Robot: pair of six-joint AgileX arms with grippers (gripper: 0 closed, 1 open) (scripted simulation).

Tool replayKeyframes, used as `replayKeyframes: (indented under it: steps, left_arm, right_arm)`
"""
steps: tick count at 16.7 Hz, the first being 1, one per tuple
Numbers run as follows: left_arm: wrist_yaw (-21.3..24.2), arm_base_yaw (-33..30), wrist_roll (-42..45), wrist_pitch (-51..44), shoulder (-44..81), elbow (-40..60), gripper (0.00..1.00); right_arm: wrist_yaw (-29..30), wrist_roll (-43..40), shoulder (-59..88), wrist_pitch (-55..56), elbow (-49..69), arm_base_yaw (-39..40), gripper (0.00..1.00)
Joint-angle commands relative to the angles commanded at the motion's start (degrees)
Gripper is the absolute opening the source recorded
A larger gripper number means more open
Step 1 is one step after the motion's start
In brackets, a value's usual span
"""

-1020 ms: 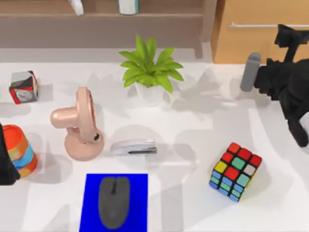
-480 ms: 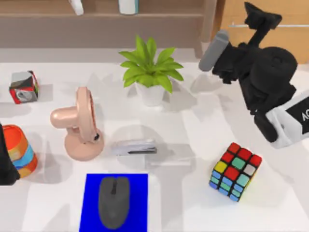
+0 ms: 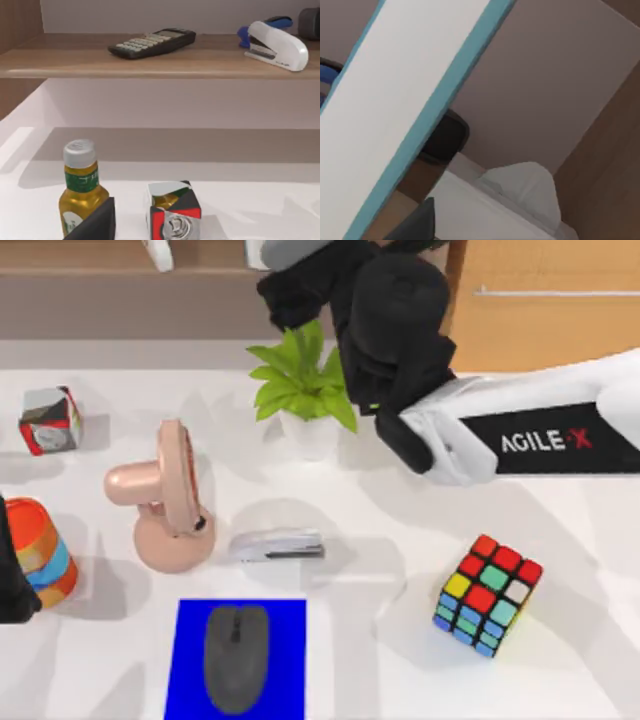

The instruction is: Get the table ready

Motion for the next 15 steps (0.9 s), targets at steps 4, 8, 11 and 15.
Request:
replayKeyframes:
  steps: [4,8,11,15]
  left_arm:
    - [0.0,0.0,0.0,0.0,0.0,0.0,1.0]
    - [0.0,0.0,0.0,0.0,0.0,0.0,1.0]
    - [0.0,0.0,0.0,0.0,0.0,0.0,1.0]
    - [0.0,0.0,0.0,0.0,0.0,0.0,1.0]
  right_arm:
    - [6.8,17.7,7.1,-12.1,15.1,3.2,1.0]
    - [11.9,31.1,13.1,-22.1,28.2,5.0,1.0]
    - [14.0,36.2,15.9,-26.7,34.3,5.7,1.0]
    - [14.4,37.1,16.5,-27.6,35.5,5.8,1.0]
